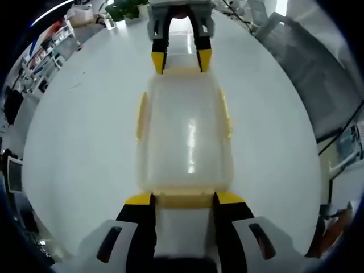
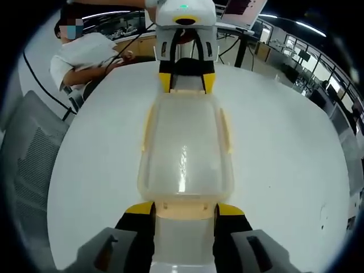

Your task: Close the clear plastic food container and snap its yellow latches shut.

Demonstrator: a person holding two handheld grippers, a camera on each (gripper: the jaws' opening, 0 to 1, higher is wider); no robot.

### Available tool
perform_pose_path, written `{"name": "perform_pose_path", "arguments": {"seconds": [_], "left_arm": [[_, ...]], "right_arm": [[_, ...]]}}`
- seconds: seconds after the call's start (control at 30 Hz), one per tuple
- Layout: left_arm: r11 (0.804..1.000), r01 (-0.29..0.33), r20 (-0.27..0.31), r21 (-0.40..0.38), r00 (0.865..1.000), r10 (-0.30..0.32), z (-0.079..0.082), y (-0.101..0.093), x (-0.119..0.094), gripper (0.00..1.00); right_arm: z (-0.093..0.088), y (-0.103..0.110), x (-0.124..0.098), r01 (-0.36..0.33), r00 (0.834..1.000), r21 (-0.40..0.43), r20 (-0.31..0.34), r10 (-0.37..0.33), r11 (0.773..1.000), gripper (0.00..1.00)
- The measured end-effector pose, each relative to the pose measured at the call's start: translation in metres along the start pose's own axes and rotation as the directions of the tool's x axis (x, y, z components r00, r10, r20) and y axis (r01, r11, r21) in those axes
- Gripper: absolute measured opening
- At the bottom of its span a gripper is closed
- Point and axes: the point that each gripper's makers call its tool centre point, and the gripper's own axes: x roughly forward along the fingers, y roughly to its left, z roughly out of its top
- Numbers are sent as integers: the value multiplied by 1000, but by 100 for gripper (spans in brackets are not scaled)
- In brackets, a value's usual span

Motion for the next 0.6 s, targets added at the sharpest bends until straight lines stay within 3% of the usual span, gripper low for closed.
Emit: {"name": "perform_pose_path", "arguments": {"seconds": [0.2, 0.43, 0.6], "left_arm": [[1000, -4, -30, -7, 1000, 4, -1, -2, 0, 40], [1000, 0, 33, -27, 999, 1, -2, -2, -2, 40], [999, -4, 24, -37, 1000, 5, -1, -2, -2, 39]], "right_arm": [[0, -1, 1, -8, 999, -4, -38, 8, 1000, 38], [-1, -1, 1, -9, 999, 0, -46, 9, 1000, 38], [0, -1, 1, -1, 997, 11, -81, 2, 1000, 38]]}}
